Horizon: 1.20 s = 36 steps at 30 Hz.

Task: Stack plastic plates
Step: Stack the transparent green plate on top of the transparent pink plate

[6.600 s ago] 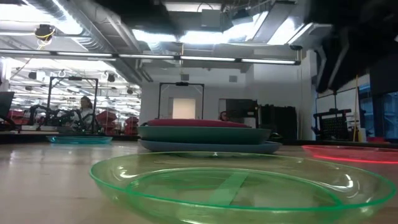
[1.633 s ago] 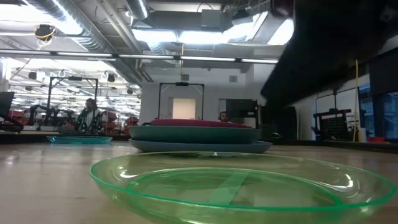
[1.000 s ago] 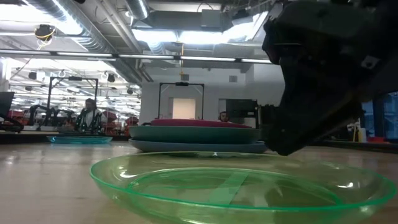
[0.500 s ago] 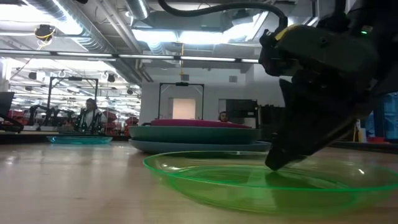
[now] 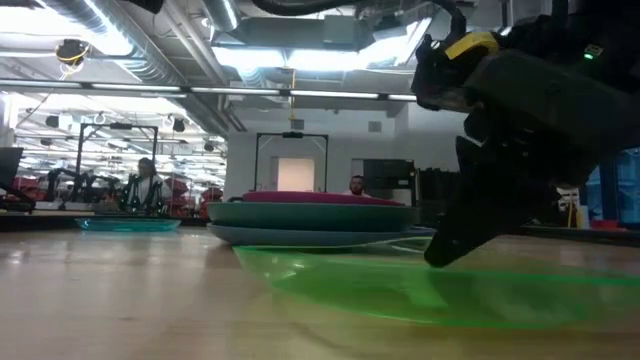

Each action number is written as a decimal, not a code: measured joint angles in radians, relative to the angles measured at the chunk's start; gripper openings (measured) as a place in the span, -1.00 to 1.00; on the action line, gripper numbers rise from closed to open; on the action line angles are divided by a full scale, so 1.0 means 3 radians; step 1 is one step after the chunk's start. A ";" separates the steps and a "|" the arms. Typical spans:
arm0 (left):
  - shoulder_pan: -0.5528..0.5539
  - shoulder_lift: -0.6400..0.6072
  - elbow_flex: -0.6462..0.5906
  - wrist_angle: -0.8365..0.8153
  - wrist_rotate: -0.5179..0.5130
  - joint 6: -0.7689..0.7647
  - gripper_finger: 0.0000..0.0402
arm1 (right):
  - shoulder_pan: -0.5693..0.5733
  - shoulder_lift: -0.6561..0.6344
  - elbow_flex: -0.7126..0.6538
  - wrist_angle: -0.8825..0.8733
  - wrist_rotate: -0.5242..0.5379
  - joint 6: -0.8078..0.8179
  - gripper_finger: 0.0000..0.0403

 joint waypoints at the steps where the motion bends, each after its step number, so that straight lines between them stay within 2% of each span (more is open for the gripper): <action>1: 0.0014 -0.0008 0.0000 0.0000 0.0000 0.0000 -0.40 | 0.0000 -0.0038 -0.0005 -0.0033 0.0038 -0.0058 -0.96; 10: 0.0113 -0.0133 0.0000 0.0069 -0.0006 0.0030 -0.40 | -0.0063 -0.0643 -0.0006 -0.0366 0.0394 -0.0526 -0.98; 17: 0.0198 -0.0164 0.0000 0.0106 -0.0122 0.0182 -0.40 | -0.0482 -0.1056 -0.0005 -0.0424 0.0463 -0.1105 -0.98; 24: 0.0325 -0.0164 0.0000 0.0104 -0.0131 0.0181 -0.40 | -0.1130 -0.1361 -0.0004 -0.0315 0.0268 -0.1717 -0.98; 30: 0.0391 -0.0164 0.0001 0.0077 -0.0130 0.0177 -0.40 | -0.1773 -0.1342 -0.0004 -0.0155 0.0111 -0.1803 -0.98; 36: 0.0393 -0.0162 0.0001 0.0062 -0.0127 0.0177 -0.40 | -0.2200 -0.1028 -0.0001 0.0068 -0.0601 -0.1847 -0.98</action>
